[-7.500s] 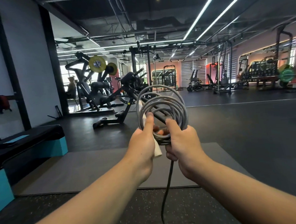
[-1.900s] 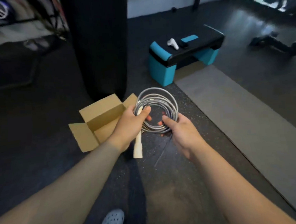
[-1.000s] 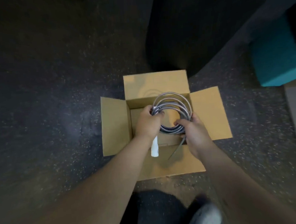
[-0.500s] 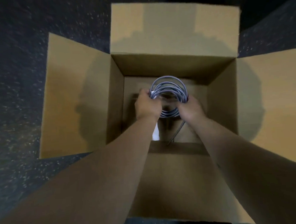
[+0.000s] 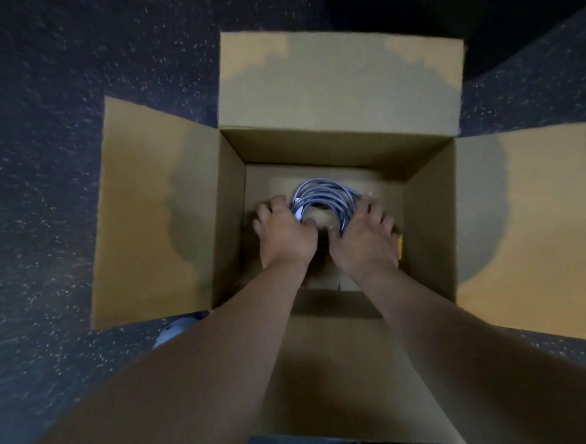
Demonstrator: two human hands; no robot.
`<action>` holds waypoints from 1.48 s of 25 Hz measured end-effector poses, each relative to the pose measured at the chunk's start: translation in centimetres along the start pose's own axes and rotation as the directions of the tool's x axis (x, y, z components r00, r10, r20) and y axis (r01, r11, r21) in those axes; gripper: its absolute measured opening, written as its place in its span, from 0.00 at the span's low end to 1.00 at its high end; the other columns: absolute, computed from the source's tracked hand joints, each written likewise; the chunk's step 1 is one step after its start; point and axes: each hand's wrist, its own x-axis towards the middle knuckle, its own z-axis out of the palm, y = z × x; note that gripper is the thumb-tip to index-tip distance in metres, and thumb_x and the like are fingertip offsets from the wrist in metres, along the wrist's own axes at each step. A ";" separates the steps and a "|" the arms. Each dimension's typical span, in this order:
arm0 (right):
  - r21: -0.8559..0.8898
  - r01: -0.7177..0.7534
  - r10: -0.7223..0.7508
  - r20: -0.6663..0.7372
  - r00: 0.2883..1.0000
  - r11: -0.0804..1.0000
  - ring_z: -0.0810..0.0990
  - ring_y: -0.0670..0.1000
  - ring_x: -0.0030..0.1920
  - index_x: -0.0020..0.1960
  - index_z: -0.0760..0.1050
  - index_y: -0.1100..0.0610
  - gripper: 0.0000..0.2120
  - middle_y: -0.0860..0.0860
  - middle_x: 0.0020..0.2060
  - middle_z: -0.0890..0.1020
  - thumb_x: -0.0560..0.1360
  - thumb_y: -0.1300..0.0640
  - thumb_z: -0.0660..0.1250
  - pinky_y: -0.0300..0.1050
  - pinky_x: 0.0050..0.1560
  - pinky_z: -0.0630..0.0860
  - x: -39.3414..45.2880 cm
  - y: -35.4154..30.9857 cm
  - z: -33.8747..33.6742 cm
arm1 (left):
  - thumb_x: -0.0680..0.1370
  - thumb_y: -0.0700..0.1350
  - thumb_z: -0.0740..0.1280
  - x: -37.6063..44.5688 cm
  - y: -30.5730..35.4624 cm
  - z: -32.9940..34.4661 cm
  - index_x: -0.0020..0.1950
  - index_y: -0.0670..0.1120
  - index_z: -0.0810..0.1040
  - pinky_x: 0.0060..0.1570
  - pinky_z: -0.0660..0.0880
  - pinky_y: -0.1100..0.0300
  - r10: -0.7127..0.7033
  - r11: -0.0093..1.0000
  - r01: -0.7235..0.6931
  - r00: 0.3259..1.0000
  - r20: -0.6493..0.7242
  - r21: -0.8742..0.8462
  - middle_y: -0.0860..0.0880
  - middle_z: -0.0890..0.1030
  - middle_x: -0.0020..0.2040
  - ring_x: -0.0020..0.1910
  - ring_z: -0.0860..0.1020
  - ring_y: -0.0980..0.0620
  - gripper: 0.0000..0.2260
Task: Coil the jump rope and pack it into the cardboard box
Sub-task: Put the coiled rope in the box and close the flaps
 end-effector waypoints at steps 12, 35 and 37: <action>0.201 0.083 -0.091 0.030 0.995 0.976 0.70 0.63 0.71 0.76 0.63 0.55 0.25 0.59 0.71 0.73 0.83 0.45 0.55 0.58 0.67 0.70 -14.4 -1.8 -22.6 | 0.78 0.55 0.66 -13.6 11.2 -19.7 0.73 0.51 0.72 0.68 0.71 0.45 0.227 0.974 -0.226 0.971 -0.067 0.028 0.49 0.73 0.70 0.69 0.72 0.45 0.23; 0.459 -0.196 0.299 -0.163 0.940 0.867 0.76 0.70 0.66 0.80 0.53 0.57 0.43 0.65 0.70 0.72 0.76 0.43 0.71 0.65 0.62 0.75 -10.0 9.1 -17.7 | 0.79 0.63 0.62 -6.9 0.4 -20.5 0.65 0.52 0.73 0.53 0.78 0.46 0.059 0.995 -0.046 0.986 -0.156 0.083 0.46 0.82 0.60 0.55 0.81 0.42 0.21; 0.469 -0.080 0.209 -0.229 0.951 0.879 0.79 0.65 0.63 0.77 0.58 0.56 0.36 0.60 0.69 0.73 0.77 0.45 0.70 0.60 0.59 0.77 -12.0 6.1 -17.3 | 0.81 0.64 0.58 -8.8 1.8 -18.9 0.67 0.57 0.72 0.52 0.79 0.47 0.257 0.957 -0.245 0.964 -0.065 0.153 0.51 0.79 0.62 0.53 0.81 0.48 0.19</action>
